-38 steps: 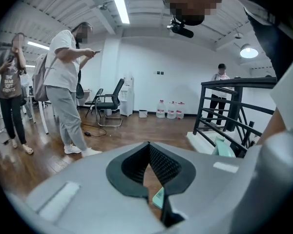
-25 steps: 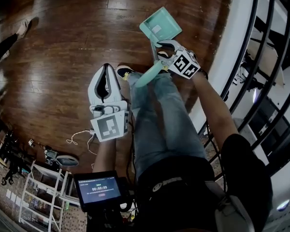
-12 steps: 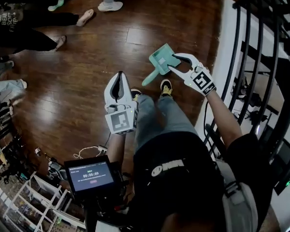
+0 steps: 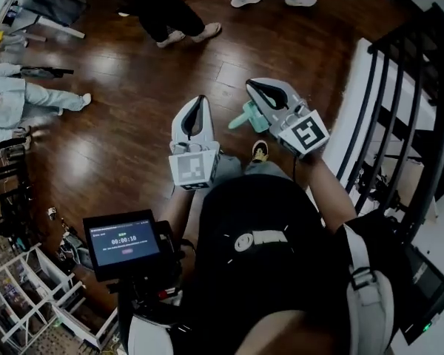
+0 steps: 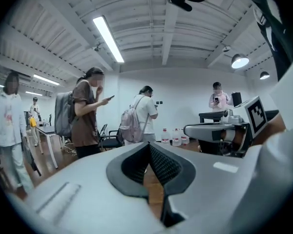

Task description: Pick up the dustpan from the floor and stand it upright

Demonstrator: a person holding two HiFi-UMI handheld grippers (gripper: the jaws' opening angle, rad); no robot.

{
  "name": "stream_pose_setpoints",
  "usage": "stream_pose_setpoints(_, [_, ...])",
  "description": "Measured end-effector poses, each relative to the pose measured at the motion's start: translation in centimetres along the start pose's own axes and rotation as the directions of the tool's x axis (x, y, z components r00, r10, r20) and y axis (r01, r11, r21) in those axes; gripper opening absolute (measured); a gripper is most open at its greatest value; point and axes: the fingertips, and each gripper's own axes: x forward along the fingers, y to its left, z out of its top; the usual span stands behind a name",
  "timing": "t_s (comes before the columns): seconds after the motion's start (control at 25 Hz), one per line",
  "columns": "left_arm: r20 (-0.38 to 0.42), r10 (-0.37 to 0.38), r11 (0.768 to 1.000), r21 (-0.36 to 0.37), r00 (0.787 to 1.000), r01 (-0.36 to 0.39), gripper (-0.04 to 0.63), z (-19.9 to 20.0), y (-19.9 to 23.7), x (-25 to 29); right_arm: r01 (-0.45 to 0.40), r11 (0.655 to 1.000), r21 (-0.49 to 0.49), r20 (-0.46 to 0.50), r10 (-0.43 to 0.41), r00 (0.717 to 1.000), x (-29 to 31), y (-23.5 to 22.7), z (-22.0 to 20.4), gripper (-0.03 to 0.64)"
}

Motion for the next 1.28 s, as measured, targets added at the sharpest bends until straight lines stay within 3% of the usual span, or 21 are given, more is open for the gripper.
stream_pose_setpoints(0.24, [0.053,0.035,0.997,-0.074,0.998,-0.031,0.020,1.8,1.0,0.2,-0.047,0.999,-0.017,0.011,0.047,0.999,1.6,1.3,1.4,0.003])
stream_pose_setpoints(0.96, [0.143,0.057,0.998,-0.033,0.988,-0.052,0.020,5.4,0.7,1.9,-0.073,0.997,-0.033,0.075,0.075,0.994,2.6,0.2,4.1,0.003])
stream_pose_setpoints(1.28, [0.166,0.057,0.998,-0.013,0.985,-0.055,0.020,5.3,1.6,1.8,-0.086,0.992,-0.089,0.094,0.094,0.991,3.7,0.7,3.9,0.003])
